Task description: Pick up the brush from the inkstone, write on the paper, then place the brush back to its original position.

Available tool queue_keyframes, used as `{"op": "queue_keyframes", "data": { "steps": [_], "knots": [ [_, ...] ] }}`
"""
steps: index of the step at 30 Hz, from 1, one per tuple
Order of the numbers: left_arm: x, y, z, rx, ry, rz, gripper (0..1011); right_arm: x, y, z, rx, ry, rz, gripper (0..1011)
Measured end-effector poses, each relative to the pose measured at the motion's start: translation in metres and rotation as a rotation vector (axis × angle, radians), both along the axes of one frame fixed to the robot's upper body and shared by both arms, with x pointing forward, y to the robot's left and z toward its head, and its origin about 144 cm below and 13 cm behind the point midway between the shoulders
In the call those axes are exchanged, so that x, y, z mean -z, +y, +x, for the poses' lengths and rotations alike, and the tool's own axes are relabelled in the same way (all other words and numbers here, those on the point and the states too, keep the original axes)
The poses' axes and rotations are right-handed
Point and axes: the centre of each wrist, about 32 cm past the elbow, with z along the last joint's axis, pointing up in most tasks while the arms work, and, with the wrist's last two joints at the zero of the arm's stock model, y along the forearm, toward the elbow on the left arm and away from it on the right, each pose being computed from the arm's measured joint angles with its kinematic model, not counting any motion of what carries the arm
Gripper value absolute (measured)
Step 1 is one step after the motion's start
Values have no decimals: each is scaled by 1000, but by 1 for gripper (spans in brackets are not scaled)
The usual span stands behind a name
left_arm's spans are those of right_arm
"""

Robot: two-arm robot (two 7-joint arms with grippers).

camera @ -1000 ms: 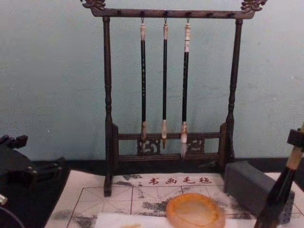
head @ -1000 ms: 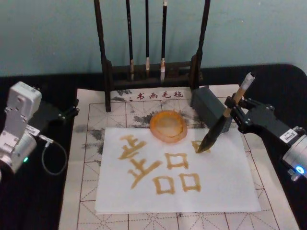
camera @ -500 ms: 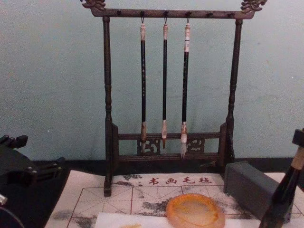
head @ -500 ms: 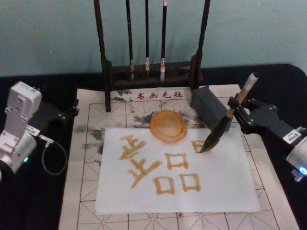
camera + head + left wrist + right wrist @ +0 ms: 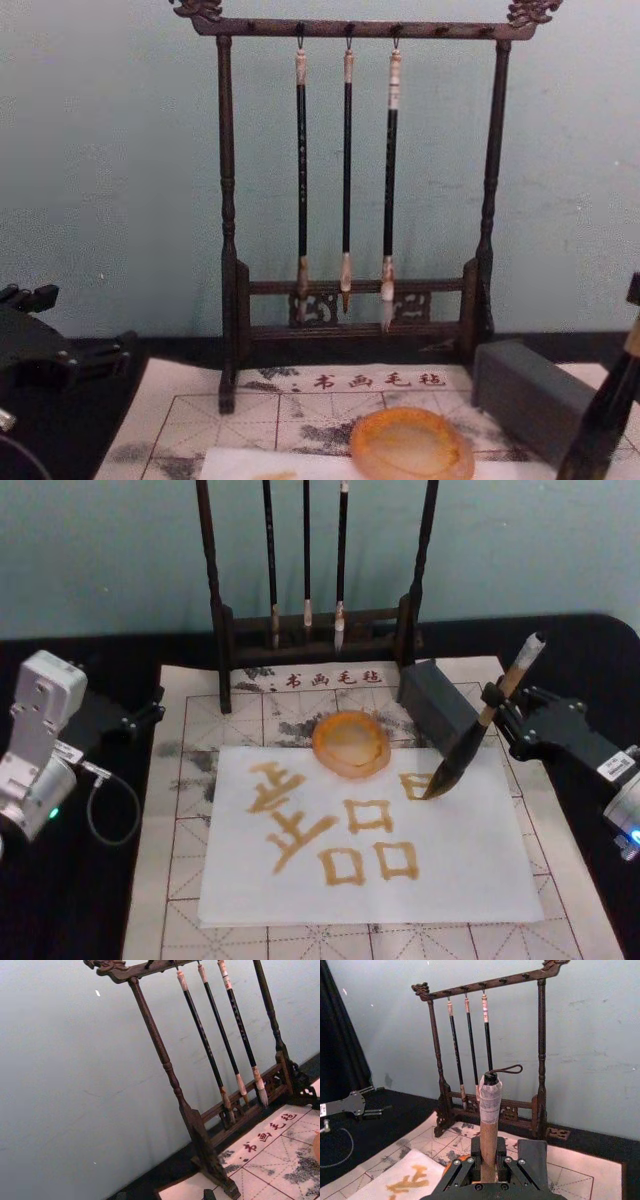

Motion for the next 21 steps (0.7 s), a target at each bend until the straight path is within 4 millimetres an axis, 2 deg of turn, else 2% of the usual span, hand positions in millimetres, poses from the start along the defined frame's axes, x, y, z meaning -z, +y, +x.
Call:
{"op": "queue_keyframes", "data": {
  "steps": [21],
  "knots": [
    [0,0,0,0,0,0,1001,-1,-5,-3,22,-6,-2,198]
  ]
}}
